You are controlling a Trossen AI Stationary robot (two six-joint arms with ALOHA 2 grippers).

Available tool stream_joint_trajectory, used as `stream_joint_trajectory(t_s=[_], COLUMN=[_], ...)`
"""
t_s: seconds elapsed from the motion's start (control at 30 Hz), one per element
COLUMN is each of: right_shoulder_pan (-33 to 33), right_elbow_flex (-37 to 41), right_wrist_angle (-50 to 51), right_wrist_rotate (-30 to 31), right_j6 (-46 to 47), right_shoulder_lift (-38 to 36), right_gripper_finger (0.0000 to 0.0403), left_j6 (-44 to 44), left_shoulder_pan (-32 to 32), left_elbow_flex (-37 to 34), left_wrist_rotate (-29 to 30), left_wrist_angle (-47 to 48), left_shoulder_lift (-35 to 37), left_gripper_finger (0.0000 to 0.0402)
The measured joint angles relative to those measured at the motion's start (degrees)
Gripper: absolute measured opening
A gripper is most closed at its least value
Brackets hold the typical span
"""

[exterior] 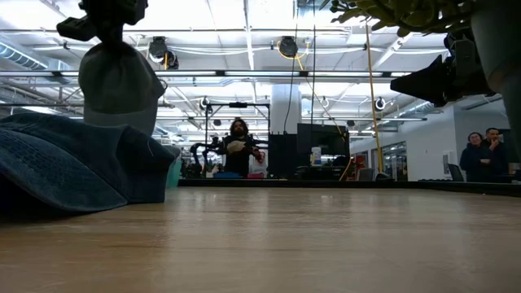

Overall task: Pick & Place hat
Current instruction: Put the gray cap into the green bin

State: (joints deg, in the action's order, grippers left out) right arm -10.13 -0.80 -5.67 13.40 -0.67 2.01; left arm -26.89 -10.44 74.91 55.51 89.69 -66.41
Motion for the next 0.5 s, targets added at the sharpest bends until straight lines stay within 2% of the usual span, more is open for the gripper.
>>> stream_joint_trajectory(t_s=[0.3, 0.5], right_shoulder_pan=[-0.01, 0.0], right_elbow_flex=[0.0, 0.0], right_wrist_angle=[0.0, 0.0], right_wrist_rotate=[-0.01, -0.02], right_j6=[0.0, 0.0], right_shoulder_lift=[-0.01, 0.01], right_gripper_finger=[0.0073, 0.0073], left_j6=[1.98, 2.01], left_shoulder_pan=[0.85, 2.38], left_elbow_flex=[-0.35, -0.35], left_wrist_rotate=[-3.14, -3.23], left_wrist_angle=[0.02, 0.02], left_shoulder_lift=[0.0, 0.0], left_gripper_finger=[0.0022, 0.0022])
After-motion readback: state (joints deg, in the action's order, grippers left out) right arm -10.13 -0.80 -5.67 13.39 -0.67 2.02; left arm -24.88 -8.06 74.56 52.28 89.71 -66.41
